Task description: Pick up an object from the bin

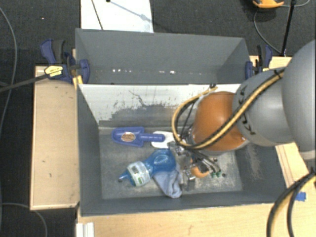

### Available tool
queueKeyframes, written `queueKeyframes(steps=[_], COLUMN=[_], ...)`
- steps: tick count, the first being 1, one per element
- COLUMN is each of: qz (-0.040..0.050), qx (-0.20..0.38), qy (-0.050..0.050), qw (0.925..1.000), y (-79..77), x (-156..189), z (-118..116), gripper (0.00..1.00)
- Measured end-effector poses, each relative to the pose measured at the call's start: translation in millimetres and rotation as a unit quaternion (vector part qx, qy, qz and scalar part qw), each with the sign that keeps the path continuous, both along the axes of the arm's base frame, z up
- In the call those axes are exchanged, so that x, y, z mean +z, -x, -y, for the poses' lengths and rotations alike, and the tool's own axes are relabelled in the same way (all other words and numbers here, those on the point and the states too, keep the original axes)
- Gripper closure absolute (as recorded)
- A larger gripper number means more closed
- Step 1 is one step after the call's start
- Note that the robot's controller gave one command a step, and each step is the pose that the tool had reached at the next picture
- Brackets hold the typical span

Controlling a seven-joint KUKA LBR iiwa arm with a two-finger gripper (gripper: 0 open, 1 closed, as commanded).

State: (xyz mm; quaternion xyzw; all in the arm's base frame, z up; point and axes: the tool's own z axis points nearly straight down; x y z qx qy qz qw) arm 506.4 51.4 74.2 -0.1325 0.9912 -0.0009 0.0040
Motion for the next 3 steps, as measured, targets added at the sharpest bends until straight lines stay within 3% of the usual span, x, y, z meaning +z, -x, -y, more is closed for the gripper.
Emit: queueKeyframes(steps=[1,2,3], qz=[-0.0018,0.0017,0.0004], qx=[0.07,0.163,0.251], qy=[-0.003,0.001,0.0], qw=[0.9976,0.9866,0.968], y=[-16.1,-29.9,-35.0], x=[-2.4,-2.2,10.6], z=[-32.2,-37.2,-62.7], gripper=[0.0,0.0,0.0])
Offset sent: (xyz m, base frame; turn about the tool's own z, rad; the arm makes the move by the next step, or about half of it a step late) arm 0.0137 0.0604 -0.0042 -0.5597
